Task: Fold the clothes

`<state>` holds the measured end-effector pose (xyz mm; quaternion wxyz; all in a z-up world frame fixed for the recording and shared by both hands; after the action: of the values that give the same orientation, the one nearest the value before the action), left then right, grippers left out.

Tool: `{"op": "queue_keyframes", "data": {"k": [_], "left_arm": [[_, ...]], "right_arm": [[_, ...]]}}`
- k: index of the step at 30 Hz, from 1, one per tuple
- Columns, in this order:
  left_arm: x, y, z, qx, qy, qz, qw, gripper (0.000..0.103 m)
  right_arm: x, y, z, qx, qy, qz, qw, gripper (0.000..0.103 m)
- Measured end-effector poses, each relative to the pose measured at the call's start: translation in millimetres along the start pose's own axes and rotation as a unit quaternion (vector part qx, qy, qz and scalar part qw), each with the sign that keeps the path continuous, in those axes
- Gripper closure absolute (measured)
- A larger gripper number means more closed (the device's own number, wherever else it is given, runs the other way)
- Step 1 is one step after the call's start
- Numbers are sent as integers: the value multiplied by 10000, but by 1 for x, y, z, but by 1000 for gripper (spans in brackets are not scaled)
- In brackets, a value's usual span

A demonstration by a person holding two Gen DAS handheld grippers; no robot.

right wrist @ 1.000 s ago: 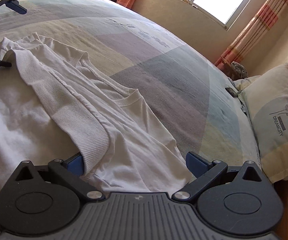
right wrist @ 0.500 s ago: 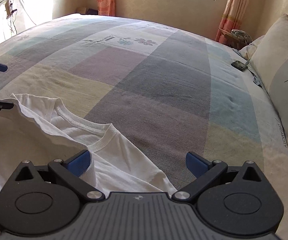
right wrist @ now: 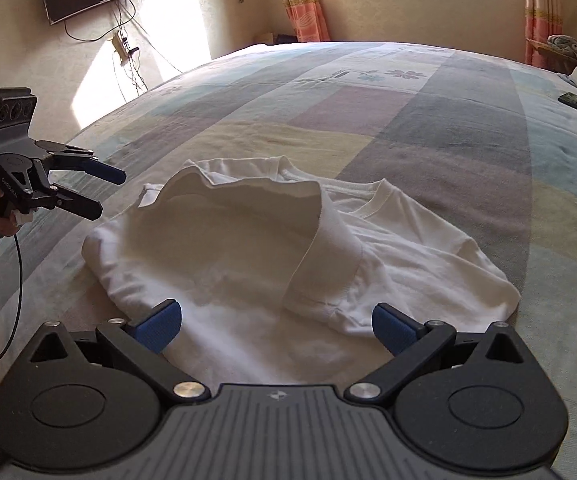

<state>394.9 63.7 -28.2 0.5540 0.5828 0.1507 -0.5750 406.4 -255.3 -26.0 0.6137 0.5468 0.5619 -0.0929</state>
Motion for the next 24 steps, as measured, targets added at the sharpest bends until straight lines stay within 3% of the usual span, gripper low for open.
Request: {"op": "queue_keyframes", "data": {"k": [5,9,12,16,20,24], "left_arm": [[30,-2,-11,-510,-328,-407,9973,1],[33,10,-24,-714,-191,-265,9969,1],[20,36,-40,-856,400,319,9950,1],[-6,71,-63,-1253,1026,1173,9798,1],[-24,70,-66,-1492,560,1388,9774,1],[-19,43,-52,-1185,315,894,9884,1]], "right_arm": [[40,-2,-1,143,112,-344,9992,0],[36,9,6,312,85,-81,9994,0],[23,23,22,450,-282,166,9985,0],[21,37,55,798,-933,274,9921,0],[14,40,66,951,-1574,558,9814,0],[5,38,64,1030,-1478,677,9813,0]]}}
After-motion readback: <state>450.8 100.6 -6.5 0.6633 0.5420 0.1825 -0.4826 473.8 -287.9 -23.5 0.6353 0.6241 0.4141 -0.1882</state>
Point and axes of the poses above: each gripper's, at about its wrist camera, not at the fingertips, and x roughly the way its jaws point, z to its right, y to its top, the point moved 3 cm from there along x, roughly the way its jaws point, and after that the axes turned 9 degrees about -z, right-handed, at the moved point
